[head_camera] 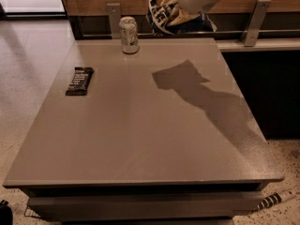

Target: Move blue chip bag near 7up can

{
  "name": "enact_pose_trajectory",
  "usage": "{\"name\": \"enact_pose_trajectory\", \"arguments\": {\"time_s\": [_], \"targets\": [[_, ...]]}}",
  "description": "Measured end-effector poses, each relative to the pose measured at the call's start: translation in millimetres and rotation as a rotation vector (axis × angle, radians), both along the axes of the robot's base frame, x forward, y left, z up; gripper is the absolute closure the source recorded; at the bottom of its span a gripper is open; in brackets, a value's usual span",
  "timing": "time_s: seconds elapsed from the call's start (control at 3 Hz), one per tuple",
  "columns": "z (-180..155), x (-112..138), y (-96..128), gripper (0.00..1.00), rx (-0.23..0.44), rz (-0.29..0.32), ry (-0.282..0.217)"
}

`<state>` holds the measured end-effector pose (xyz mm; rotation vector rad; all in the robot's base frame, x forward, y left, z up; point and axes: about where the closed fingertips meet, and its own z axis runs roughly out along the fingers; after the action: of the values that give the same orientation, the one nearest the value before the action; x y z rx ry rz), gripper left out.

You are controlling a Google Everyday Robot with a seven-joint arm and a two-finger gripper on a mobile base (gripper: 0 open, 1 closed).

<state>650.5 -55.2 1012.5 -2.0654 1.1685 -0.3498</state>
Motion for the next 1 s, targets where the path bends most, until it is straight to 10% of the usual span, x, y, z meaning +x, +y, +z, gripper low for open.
{"name": "enact_pose_trajectory", "arguments": {"time_s": [1.0], "targets": [[-13.2, 104.1, -13.5, 1.0, 0.013, -0.053, -0.055]]}}
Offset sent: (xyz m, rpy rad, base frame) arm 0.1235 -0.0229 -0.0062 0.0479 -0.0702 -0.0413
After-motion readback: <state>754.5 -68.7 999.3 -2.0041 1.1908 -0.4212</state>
